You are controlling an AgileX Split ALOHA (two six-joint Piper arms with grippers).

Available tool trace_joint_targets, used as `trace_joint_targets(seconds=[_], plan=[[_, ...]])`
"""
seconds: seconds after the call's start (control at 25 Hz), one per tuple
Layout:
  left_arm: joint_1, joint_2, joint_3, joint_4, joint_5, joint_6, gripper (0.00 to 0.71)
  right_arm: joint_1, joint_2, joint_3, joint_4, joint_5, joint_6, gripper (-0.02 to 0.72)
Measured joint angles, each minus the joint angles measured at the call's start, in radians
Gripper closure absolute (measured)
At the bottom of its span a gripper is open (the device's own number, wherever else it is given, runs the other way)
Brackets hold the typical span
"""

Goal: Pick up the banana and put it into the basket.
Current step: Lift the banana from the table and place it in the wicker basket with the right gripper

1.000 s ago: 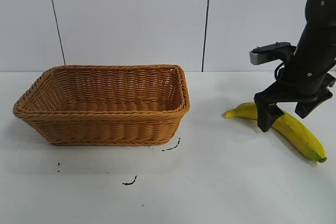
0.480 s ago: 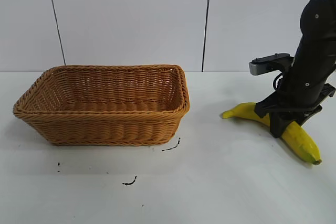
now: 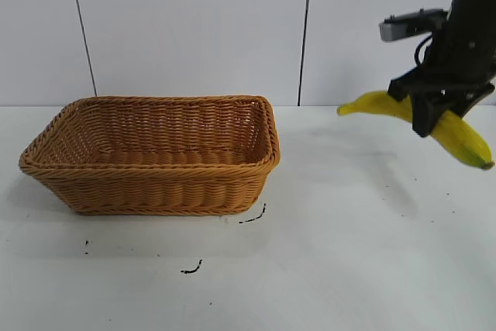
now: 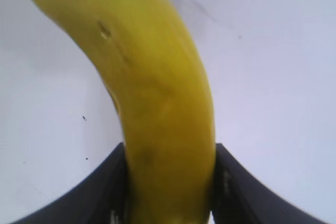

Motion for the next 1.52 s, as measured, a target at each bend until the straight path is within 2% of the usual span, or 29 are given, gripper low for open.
trace_joint_targets(seconds=[0.08,0.2,0.32,0.76,0.92,1.08,1.2,1.52], plan=[[0.0,0.0,0.0,0.0,0.0,0.0,0.015,0.001,-0.001,-0.071,0.04,0.067,-0.04,0.386],[0.0,0.0,0.0,0.0,0.0,0.0,0.015,0.026,-0.001,-0.159,0.049,0.115,-0.061,0.386],[0.0,0.0,0.0,0.0,0.0,0.0,0.015,0.076,-0.001,-0.222,0.04,0.126,-0.068,0.386],[0.0,0.0,0.0,0.0,0.0,0.0,0.015,0.32,0.167,-0.54,0.04,0.14,-0.18,0.386],[0.0,0.0,0.0,0.0,0.0,0.0,0.015,0.425,0.253,-0.649,0.032,0.138,-0.259,0.386],[0.0,0.0,0.0,0.0,0.0,0.0,0.015,0.511,0.322,-0.677,-0.024,0.103,-0.356,0.386],[0.0,0.0,0.0,0.0,0.0,0.0,0.015,0.542,0.371,-0.678,-0.05,0.071,-0.398,0.386],[0.0,0.0,0.0,0.0,0.0,0.0,0.015,0.546,0.47,-0.678,-0.039,-0.058,-0.406,0.386]])
